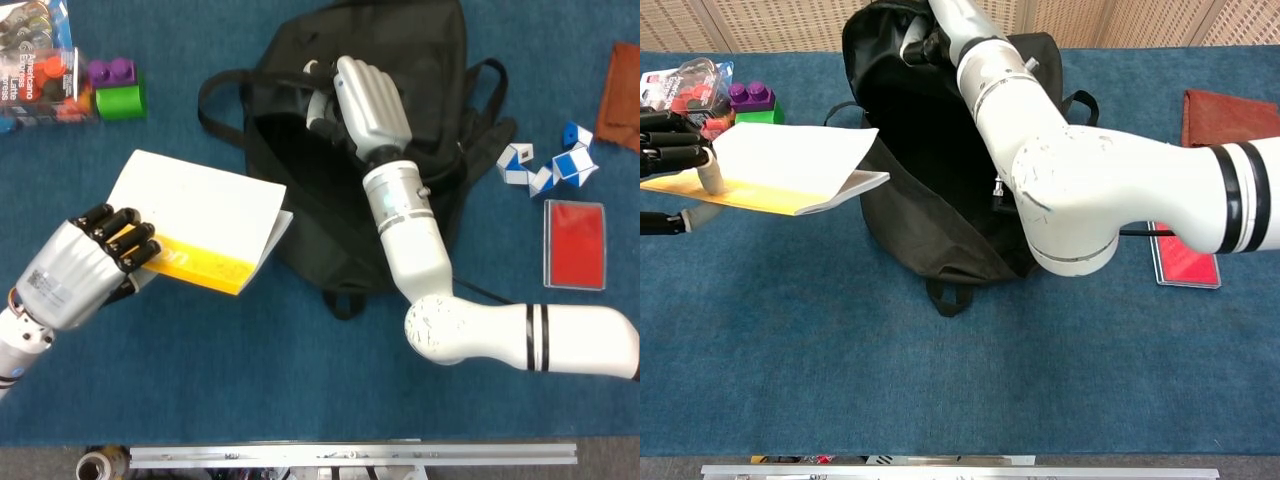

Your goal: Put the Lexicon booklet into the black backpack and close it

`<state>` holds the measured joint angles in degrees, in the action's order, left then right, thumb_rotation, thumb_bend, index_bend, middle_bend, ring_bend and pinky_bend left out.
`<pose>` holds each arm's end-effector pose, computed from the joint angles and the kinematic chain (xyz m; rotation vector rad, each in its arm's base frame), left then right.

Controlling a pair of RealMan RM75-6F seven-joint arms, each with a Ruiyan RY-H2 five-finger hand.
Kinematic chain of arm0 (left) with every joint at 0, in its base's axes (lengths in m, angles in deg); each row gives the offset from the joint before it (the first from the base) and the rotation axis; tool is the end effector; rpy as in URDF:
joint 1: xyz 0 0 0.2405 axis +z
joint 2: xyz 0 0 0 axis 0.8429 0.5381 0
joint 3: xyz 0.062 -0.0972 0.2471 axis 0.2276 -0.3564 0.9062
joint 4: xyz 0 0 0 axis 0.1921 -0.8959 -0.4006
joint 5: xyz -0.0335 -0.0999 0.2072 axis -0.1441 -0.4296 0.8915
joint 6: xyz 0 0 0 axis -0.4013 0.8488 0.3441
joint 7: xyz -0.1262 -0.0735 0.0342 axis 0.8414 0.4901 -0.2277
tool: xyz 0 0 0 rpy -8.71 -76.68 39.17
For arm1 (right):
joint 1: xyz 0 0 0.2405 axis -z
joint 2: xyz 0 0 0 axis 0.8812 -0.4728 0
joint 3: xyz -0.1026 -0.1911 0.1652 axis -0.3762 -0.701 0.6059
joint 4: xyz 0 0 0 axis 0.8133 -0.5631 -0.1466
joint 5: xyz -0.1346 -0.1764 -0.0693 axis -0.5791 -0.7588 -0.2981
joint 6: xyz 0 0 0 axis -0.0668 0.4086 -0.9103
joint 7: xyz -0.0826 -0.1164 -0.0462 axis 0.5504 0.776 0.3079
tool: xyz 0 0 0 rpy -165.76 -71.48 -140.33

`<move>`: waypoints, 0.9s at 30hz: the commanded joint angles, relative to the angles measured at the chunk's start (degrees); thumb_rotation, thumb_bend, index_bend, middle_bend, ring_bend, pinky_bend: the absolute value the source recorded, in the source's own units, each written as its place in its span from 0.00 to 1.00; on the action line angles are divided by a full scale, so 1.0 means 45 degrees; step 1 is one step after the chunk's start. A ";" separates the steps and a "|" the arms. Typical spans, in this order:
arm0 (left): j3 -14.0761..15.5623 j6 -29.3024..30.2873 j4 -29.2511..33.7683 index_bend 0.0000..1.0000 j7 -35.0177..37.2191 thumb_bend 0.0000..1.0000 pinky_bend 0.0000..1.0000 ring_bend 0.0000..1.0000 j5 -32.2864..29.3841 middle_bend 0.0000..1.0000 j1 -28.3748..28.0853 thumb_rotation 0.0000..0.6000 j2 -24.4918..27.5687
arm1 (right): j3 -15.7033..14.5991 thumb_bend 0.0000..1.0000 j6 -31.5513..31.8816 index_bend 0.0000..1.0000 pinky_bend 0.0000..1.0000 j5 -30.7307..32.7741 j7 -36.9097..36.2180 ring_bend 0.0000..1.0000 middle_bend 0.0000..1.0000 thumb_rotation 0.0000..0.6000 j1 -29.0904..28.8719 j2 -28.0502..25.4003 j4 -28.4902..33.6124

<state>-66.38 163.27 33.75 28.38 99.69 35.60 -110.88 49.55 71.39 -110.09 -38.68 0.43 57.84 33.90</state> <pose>-0.2808 0.2382 0.0648 -1.8762 -0.2309 -1.4194 0.0530 -0.3842 -0.0665 1.3658 -1.5706 1.3087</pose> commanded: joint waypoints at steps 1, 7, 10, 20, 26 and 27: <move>-0.0086 -0.0008 0.0257 0.66 -0.0073 0.33 0.62 0.47 0.0093 0.60 -0.0158 1.00 0.0103 | 0.0261 0.90 -0.0018 0.71 0.87 -0.0017 -0.0538 0.63 0.61 1.00 -0.0077 0.0044 0.0030; -0.0124 -0.0029 0.0564 0.66 -0.0192 0.33 0.62 0.47 0.0183 0.60 -0.0268 1.00 0.0292 | 0.0533 0.90 -0.0050 0.71 0.87 -0.0038 -0.1158 0.63 0.61 1.00 -0.0150 0.0100 -0.0055; -0.0053 -0.0041 0.0721 0.66 -0.0271 0.33 0.62 0.47 0.0297 0.60 -0.0276 1.00 0.0395 | 0.0711 0.90 -0.0098 0.71 0.87 -0.0197 -0.1785 0.63 0.61 1.00 -0.0299 0.0306 -0.0443; -0.0172 -0.0190 0.0606 0.66 -0.0178 0.33 0.62 0.47 0.0389 0.60 -0.0536 1.00 0.0040 | 0.0174 0.90 -0.0357 0.71 0.87 0.0130 -0.1807 0.63 0.61 1.00 -0.0747 0.0794 -0.1230; -0.0233 -0.0186 0.0818 0.66 -0.0260 0.33 0.62 0.47 0.0642 0.60 -0.0804 1.00 -0.0137 | 0.0186 0.90 -0.0477 0.71 0.87 0.0323 -0.1887 0.63 0.61 1.00 -0.1024 0.1124 -0.1670; -0.0221 -0.0175 0.0841 0.66 -0.0279 0.33 0.62 0.47 0.0699 0.60 -0.0832 1.00 -0.0154 | 0.0253 0.90 -0.0496 0.71 0.87 0.0372 -0.1941 0.63 0.61 1.00 -0.1055 0.1161 -0.1755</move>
<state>-67.40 162.44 37.43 27.21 102.70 31.95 -111.50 50.44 69.26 -108.61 -47.21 -4.10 62.84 26.31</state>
